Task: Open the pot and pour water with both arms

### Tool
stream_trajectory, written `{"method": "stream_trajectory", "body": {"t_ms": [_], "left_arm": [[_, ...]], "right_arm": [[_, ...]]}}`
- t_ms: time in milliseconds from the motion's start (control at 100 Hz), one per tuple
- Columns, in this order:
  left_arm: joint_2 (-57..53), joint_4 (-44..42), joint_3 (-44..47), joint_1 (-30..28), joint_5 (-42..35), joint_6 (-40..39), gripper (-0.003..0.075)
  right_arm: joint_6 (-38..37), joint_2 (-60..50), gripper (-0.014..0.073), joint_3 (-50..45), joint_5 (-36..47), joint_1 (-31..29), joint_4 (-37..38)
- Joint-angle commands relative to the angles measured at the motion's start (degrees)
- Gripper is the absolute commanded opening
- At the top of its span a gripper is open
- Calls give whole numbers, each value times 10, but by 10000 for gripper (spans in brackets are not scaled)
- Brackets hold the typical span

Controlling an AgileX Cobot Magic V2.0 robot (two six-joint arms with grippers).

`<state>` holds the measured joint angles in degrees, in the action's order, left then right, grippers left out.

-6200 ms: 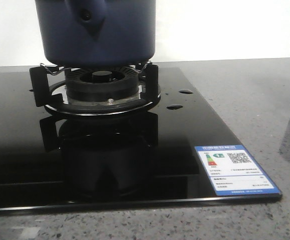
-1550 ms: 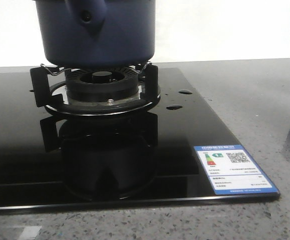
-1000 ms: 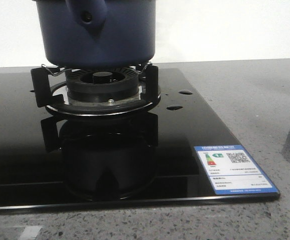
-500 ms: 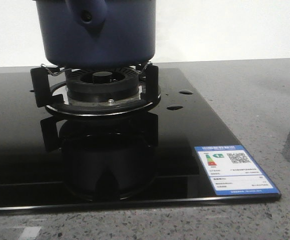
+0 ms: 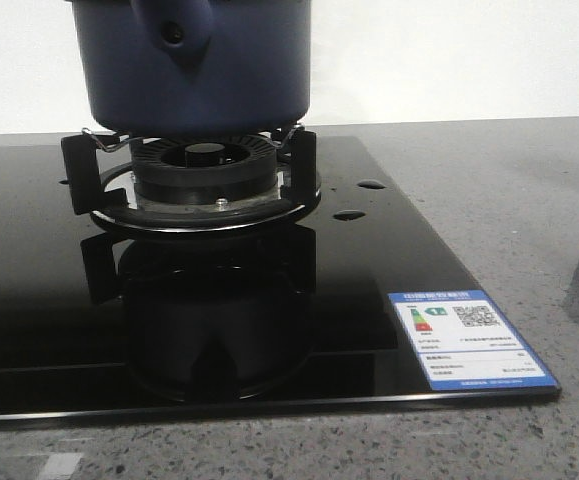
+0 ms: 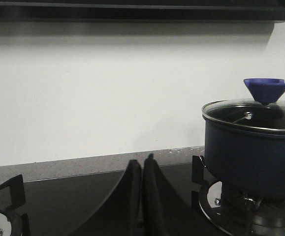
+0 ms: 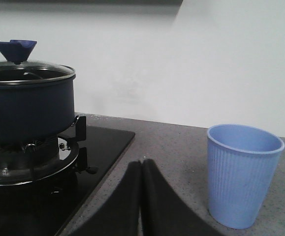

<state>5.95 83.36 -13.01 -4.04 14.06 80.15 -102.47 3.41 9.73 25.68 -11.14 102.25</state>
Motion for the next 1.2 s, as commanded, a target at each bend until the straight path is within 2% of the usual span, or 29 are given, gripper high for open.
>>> {"method": "stream_trajectory", "body": {"t_ms": [0,250,320,360,390,430,480,540,580,630,810,980,1030,1190], "left_arm": [[6,17,-15,-1,-1,-3,-20],[5,17,-15,-1,-1,-3,-20],[5,-15,-15,-1,-13,-19,-20],[5,-61,-15,-1,-18,-78,-20],[5,-130,-15,-1,-24,-137,-20],[5,-220,-15,-1,-33,-251,-20],[5,-390,-13,-1,-42,-403,-20],[5,-545,-12,-1,-50,-584,-20],[5,-627,-6,-1,-64,-652,-20],[5,-685,6,0,-85,-716,-20],[-46,-816,78,11,-141,-831,-20],[-79,-816,137,29,-160,-847,-20],[-79,-813,136,30,-137,-848,-20],[-79,-808,136,32,-128,-847,-20]], "right_arm": [[-1,5,-50,14,-12,1,-13],[-1,5,-50,14,-12,1,-13],[-1,5,-50,14,-12,1,-13],[-1,5,-50,14,-12,1,-13],[-1,5,-50,14,-12,1,-13],[-1,5,-50,14,-12,1,-13],[-1,5,-50,14,-12,1,-13],[-1,5,-50,14,-12,1,-13],[-1,5,-50,14,-12,1,-13],[-1,5,-50,14,-12,1,-13],[-1,5,-50,14,-12,1,-13],[-1,5,-50,14,-12,1,-13],[-1,5,-50,14,-12,1,-13],[-1,5,-50,14,-11,1,-13]]}}
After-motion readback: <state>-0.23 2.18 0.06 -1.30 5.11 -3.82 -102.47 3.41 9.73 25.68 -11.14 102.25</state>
